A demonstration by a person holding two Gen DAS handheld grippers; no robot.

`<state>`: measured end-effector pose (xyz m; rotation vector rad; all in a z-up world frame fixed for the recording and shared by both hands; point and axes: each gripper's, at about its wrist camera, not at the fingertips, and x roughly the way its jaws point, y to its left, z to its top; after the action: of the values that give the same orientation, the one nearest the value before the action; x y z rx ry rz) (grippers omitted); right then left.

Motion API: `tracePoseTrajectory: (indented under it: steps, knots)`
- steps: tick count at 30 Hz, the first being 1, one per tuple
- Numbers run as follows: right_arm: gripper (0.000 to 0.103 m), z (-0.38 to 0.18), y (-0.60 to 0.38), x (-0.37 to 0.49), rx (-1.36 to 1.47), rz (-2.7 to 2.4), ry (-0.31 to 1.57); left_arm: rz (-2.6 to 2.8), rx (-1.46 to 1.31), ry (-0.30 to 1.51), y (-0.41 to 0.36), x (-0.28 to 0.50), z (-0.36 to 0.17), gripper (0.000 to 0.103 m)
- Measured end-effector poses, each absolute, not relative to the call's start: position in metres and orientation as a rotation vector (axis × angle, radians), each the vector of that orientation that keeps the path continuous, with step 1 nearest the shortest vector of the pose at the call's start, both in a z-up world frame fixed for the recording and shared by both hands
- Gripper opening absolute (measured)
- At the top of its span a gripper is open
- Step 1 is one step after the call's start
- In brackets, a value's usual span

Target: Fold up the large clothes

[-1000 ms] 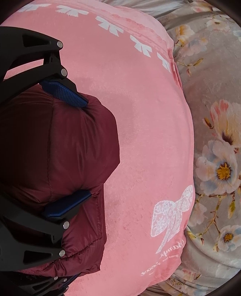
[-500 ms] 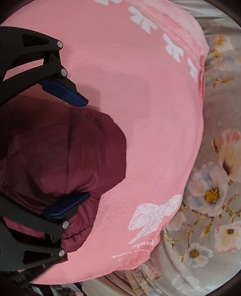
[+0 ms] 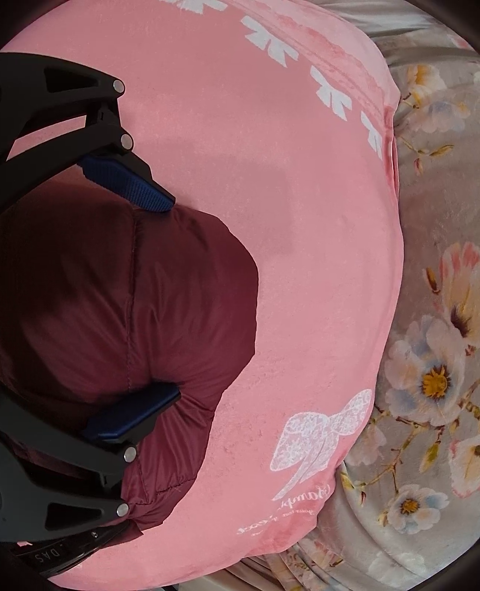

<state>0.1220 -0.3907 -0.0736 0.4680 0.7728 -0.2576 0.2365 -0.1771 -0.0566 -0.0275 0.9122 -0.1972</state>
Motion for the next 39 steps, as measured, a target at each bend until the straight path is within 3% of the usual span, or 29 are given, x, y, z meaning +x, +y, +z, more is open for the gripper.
tracePoseTrajectory:
  steps: [39]
  knots:
    - [0.006,-0.091,-0.391,0.122,0.496,-0.282,0.764,-0.168,0.089,0.885,-0.198,0.242,-0.073,0.098]
